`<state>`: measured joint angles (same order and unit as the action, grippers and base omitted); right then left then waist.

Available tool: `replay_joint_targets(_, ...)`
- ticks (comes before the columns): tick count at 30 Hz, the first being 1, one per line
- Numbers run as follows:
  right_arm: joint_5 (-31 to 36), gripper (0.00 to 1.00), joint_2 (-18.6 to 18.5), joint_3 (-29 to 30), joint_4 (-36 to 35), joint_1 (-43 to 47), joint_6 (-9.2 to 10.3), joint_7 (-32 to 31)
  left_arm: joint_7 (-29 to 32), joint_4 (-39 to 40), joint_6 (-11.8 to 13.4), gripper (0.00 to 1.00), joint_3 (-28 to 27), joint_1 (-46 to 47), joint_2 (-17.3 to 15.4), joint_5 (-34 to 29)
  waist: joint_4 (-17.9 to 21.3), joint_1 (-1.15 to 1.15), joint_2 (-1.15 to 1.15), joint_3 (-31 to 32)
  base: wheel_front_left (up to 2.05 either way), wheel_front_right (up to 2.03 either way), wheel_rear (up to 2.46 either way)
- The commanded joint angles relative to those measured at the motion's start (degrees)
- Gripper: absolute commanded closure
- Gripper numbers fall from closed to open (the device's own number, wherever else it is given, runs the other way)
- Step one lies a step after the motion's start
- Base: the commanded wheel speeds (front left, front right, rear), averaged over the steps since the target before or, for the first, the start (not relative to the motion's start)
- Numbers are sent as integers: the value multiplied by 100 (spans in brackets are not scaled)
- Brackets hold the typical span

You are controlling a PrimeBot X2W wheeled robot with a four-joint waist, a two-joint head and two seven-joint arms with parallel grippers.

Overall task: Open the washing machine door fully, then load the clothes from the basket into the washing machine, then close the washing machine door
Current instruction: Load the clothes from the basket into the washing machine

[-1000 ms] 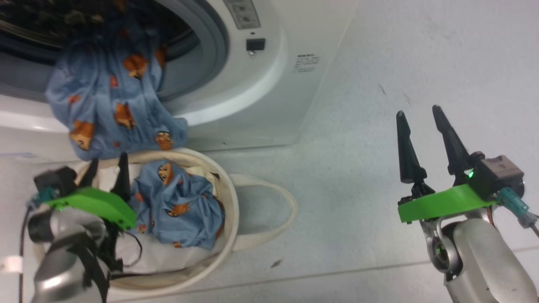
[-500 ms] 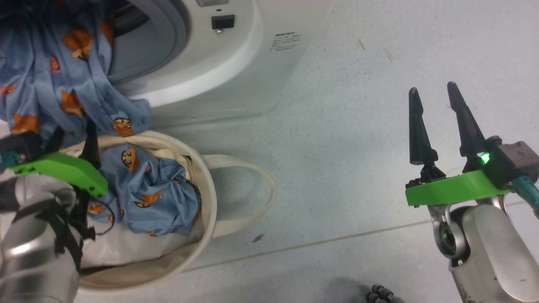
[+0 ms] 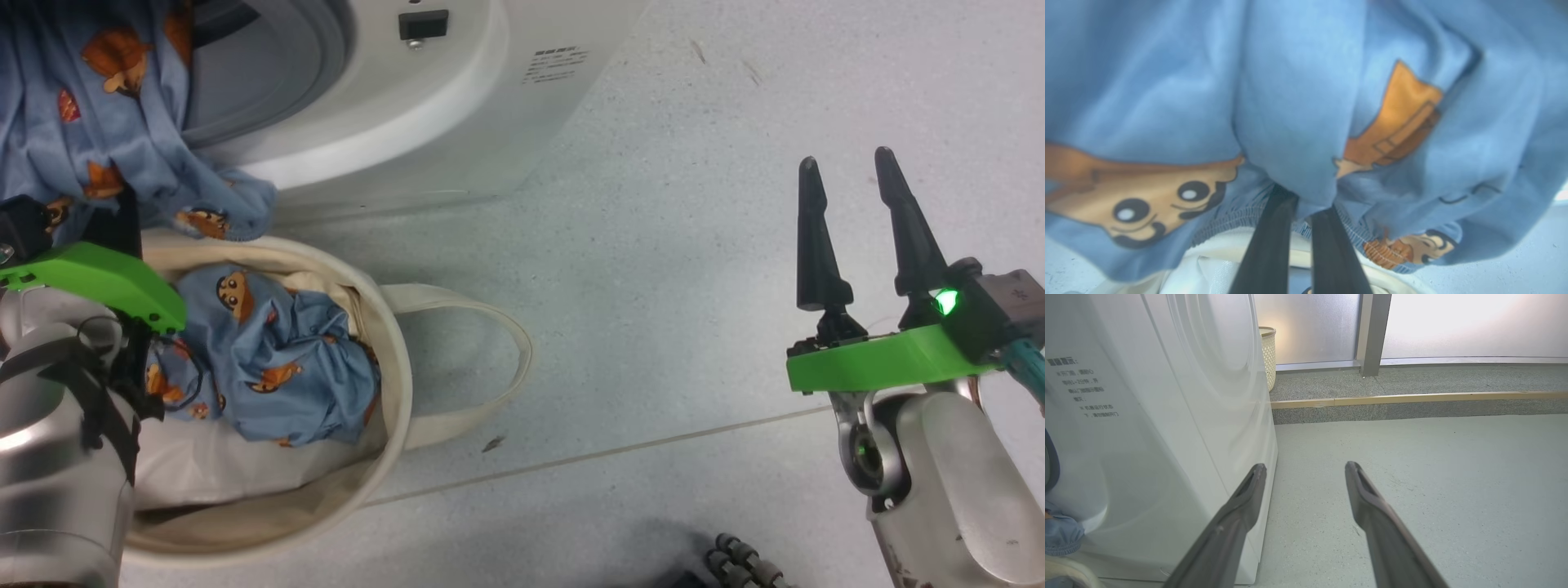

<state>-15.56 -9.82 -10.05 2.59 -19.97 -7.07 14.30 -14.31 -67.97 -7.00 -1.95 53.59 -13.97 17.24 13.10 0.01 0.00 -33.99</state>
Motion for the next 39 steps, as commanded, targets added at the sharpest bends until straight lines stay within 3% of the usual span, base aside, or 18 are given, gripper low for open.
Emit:
replay_joint_targets(1,52,0,4,-55,-182,-22,-42,70,-69,206,42,100,-145,25,-287,-28,-18,-1,0,11,0,0,0)
replay_joint_targets(13,-39,0,86,-117,-20,38,-42,70,-69,1327,-33,100,-274,-536,116,-68,-404,-1,0,497,0,0,0)
replay_joint_targets(23,-138,0,114,-249,156,105,-42,70,-69,2001,-46,100,-139,-454,190,-117,-500,-1,0,806,0,0,0)
replay_joint_targets(30,-119,0,8,-250,123,147,-42,70,-69,1717,-47,100,-29,282,-23,-79,-292,-1,0,607,0,0,0)
replay_joint_targets(39,-6,0,-87,-1,-169,235,-42,70,-69,1411,-48,100,66,1523,-362,-187,71,-1,0,-91,0,0,0)
